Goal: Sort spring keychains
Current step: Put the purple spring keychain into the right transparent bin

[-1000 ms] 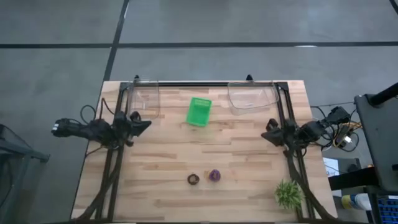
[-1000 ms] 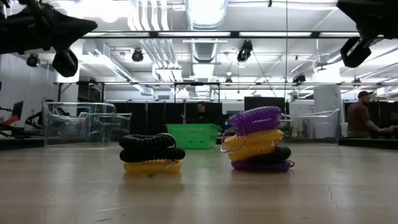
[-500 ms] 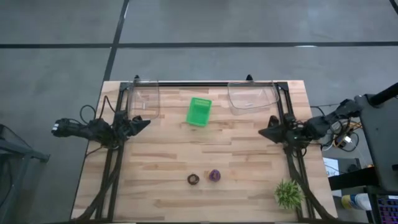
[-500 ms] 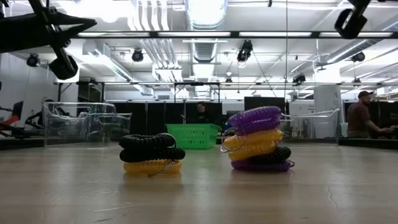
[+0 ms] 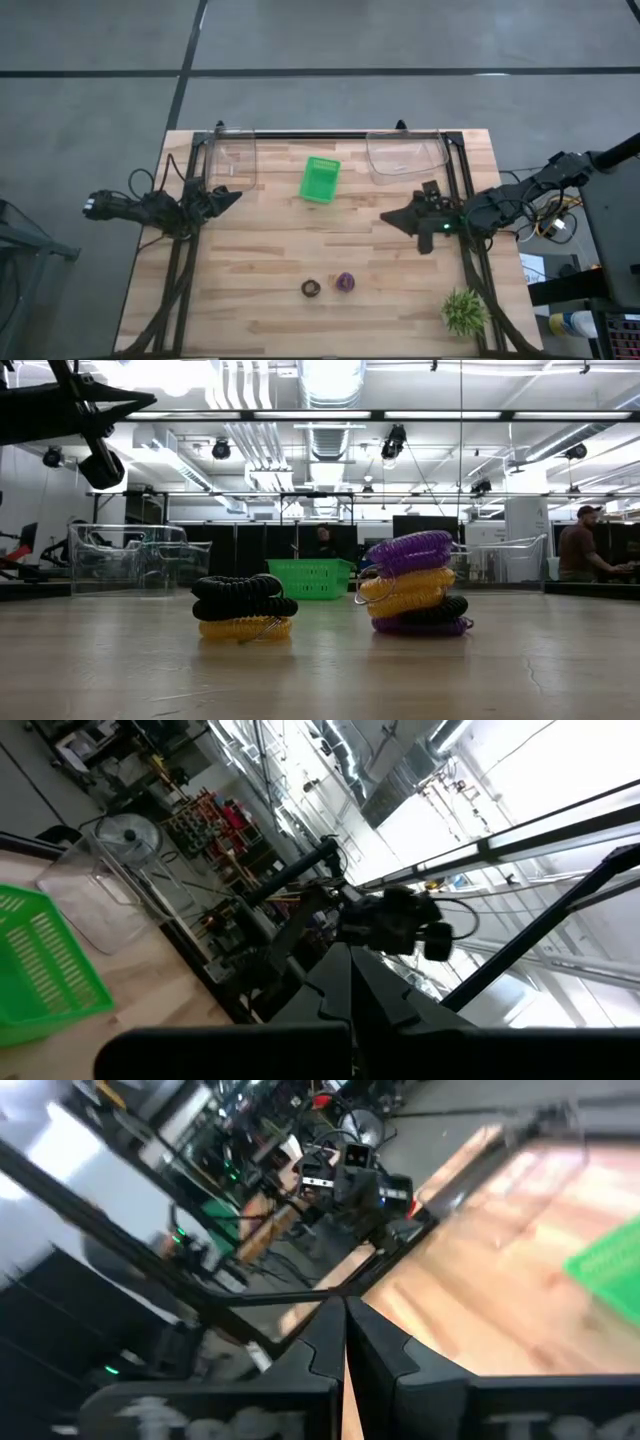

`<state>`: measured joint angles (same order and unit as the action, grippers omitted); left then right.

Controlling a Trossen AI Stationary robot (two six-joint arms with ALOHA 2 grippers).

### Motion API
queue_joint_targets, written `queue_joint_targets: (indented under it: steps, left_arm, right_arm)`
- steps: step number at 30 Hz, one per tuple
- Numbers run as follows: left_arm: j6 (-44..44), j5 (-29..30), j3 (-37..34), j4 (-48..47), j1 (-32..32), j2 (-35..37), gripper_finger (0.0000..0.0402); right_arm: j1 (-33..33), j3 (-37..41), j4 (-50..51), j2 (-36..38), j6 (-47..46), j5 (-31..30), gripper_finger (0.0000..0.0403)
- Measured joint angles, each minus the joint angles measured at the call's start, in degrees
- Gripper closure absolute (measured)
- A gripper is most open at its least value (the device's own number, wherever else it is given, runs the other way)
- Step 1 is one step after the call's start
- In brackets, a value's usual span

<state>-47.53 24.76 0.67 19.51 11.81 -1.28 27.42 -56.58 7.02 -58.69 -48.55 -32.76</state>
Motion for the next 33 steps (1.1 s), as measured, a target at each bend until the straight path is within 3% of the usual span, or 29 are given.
queue_joint_targets:
  steps: [3,13,18,24,28,33]
  left_arm:
    - [-0.6,0.0,0.0,0.0,0.0,0.0,0.0401]
    - [-2.4,0.5,0.0,0.0,0.0,0.0,0.0401]
    - [-4.9,0.4,0.0,0.0,0.0,0.0,0.0401]
    - [-4.6,0.4,0.0,-0.2,0.0,0.0,0.0401]
    - [-4.6,0.4,0.0,-0.2,0.0,0.0,0.0401]
    - [-4.9,-0.4,0.0,-0.3,0.0,0.0,0.0401]
  right_arm:
    - [0.0,-6.6,3.3,-5.1,5.2,0.6,0.0394]
    - [0.0,-26.9,27.4,-22.1,-1.2,5.6,0.0394]
    - [-1.7,-31.3,29.7,-30.0,7.0,15.5,0.0394]
    - [-1.8,-33.3,33.9,-37.7,21.7,22.2,0.0394]
    - [-2.4,-36.2,41.4,-42.7,18.4,28.1,0.0394]
    - [-3.7,-42.9,52.1,-48.6,24.4,32.2,0.0387]
